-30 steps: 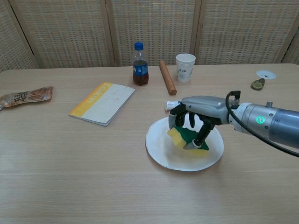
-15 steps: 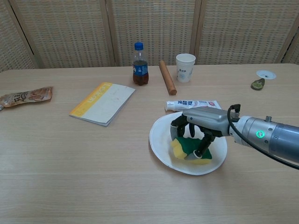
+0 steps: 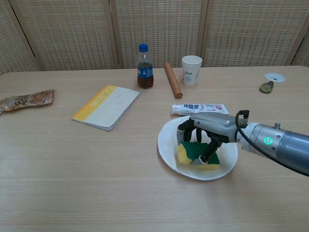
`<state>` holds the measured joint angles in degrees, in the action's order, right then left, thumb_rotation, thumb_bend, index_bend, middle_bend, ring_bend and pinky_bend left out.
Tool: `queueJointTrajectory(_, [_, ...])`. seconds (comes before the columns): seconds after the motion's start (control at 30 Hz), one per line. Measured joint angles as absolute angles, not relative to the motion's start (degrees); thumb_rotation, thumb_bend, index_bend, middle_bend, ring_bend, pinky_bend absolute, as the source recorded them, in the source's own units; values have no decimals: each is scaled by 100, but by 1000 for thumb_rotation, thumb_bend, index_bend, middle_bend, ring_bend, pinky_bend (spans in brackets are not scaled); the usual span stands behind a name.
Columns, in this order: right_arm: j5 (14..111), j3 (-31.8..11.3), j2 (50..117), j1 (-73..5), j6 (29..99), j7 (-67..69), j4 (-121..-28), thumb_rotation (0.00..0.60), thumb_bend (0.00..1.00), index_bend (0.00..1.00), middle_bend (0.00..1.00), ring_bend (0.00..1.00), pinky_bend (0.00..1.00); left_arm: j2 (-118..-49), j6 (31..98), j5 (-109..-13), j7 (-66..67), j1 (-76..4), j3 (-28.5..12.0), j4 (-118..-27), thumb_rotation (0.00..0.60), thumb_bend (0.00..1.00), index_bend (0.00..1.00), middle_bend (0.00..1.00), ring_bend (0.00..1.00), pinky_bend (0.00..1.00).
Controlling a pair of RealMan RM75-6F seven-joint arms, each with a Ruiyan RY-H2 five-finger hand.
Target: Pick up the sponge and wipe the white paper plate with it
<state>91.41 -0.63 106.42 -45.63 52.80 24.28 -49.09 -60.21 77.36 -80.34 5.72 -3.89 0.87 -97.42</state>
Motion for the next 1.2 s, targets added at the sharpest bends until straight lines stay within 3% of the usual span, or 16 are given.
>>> queueJointTrajectory(0.4, [8729, -600, 10531, -4694, 5414, 2061, -5459, 600, 337, 475, 526, 350, 434, -5971, 7796, -8099, 458, -369, 104, -9757, 600, 0, 0, 0, 0, 0])
queueJointTrajectory(0.87, [8649, -333, 11098, -4547, 5159, 2187, -4490, 600, 337, 479, 526, 350, 434, -5944, 7753, -8076, 390, -393, 99, -9740, 600, 0, 0, 0, 0, 0])
queueJointTrajectory(1.2, [8843, -269, 11221, -4517, 5487, 2516, -4358, 600, 344, 488, 526, 350, 434, -5930, 7733, -8064, 394, -399, 111, -9767, 600, 0, 0, 0, 0, 0])
